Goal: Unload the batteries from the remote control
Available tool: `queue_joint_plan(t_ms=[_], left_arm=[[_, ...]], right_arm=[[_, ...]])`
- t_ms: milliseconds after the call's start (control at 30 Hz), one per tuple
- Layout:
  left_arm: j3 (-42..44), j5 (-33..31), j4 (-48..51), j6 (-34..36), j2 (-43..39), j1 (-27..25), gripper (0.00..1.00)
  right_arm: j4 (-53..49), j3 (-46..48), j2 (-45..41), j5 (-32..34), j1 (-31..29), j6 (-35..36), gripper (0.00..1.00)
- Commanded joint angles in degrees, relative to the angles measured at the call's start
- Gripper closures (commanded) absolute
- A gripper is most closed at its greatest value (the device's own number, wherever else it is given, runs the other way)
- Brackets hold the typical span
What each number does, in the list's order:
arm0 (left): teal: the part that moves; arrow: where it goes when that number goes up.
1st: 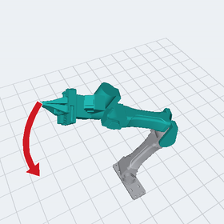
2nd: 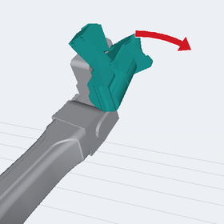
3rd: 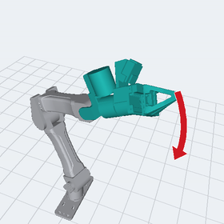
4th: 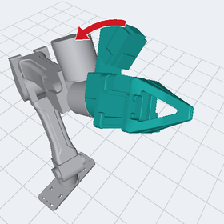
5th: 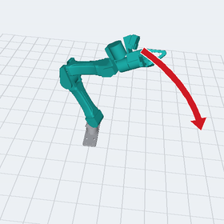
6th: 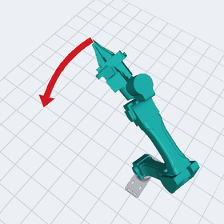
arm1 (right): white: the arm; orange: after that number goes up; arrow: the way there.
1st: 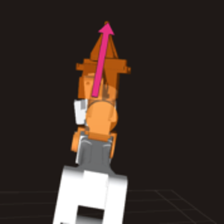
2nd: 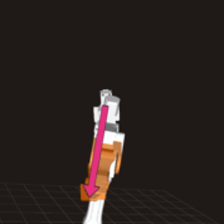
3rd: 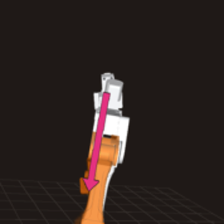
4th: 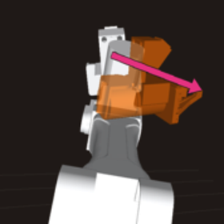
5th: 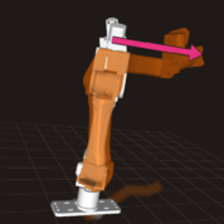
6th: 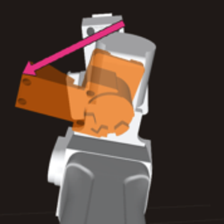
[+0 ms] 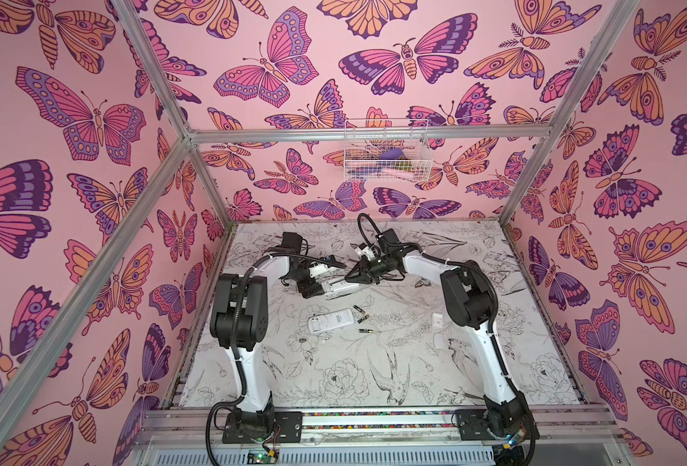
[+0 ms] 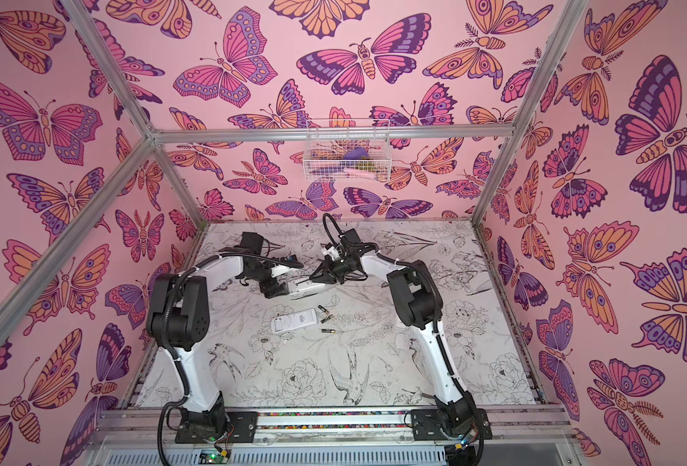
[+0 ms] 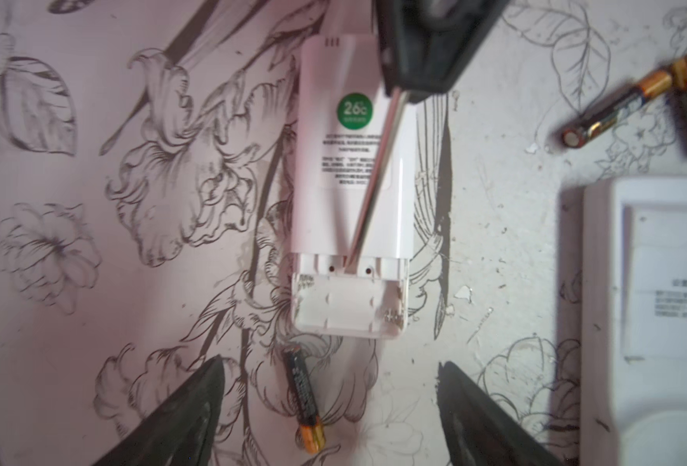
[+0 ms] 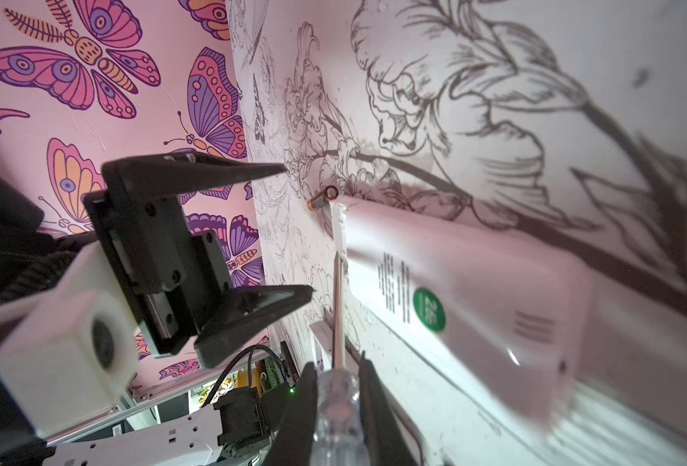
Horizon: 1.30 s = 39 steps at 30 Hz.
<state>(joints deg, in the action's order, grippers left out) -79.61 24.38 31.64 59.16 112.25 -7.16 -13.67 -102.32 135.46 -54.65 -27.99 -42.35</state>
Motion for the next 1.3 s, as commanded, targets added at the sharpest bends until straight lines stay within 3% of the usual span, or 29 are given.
queue_joint_plan(t_ms=[0, 267, 700, 900, 1267], left_arm=[[-0.4, 0.0, 0.2, -8.0, -3.6, 0.6, 0.09], [-0.7, -6.2, -5.1, -25.6, -10.3, 0.9, 0.00], [7.5, -8.3, -10.1, -47.0, -19.4, 2.9, 0.00], [11.6, -8.4, -13.5, -52.2, -20.8, 3.6, 0.00], [14.0, -6.7, -16.1, -54.5, -21.8, 4.5, 0.00]], right_arm=[[3.9, 4.2, -8.2, 2.3, 2.7, 1.0, 1.00], [8.6, 17.2, -17.5, 6.4, 6.4, 4.1, 1.00], [11.1, 26.1, -25.7, 13.6, 7.6, 9.4, 1.00], [12.5, 31.8, -29.0, 17.4, 7.8, 9.8, 1.00], [27.6, 44.8, -33.0, 27.5, 7.6, 4.6, 1.00]])
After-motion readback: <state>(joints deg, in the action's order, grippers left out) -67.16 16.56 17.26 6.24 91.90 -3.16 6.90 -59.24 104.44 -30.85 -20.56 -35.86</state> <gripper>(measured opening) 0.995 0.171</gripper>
